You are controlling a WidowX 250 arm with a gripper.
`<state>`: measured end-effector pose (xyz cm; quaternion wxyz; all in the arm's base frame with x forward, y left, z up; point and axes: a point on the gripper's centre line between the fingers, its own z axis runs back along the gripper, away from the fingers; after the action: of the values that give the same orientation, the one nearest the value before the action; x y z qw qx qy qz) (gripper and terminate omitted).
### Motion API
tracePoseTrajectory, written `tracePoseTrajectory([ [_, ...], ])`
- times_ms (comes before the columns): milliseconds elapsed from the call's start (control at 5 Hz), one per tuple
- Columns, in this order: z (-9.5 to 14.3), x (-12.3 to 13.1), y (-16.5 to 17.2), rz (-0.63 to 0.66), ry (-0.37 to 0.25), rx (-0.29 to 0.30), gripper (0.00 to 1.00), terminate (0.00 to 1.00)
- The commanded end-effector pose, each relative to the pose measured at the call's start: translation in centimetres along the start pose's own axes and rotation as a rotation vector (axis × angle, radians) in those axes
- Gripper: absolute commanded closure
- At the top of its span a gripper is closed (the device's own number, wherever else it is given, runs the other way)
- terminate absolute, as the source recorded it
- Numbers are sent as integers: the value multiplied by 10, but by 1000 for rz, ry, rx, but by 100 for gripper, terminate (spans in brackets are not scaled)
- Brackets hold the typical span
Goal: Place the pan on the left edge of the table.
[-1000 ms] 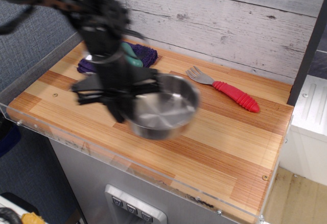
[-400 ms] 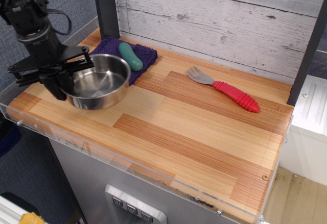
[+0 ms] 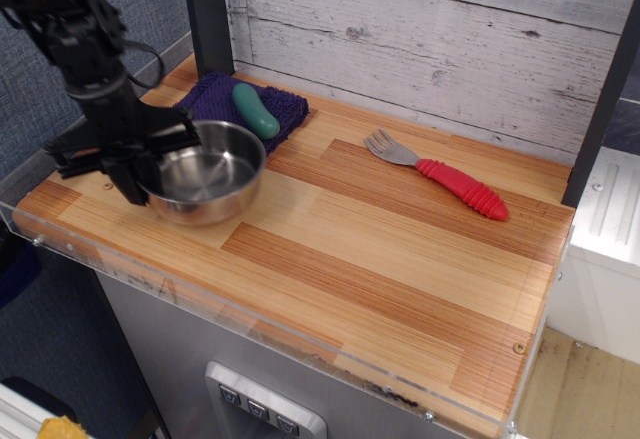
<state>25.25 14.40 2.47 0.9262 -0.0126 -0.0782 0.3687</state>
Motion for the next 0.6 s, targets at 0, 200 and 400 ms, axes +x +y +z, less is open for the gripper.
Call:
tracePoseTrajectory([
  [0,-11,-17,-7,-53,-17,31,100,0],
  [200,-17,-25,-8,-63,2,39,100,0],
  [400,-17,-31,-3,-59,11,47,100,0],
])
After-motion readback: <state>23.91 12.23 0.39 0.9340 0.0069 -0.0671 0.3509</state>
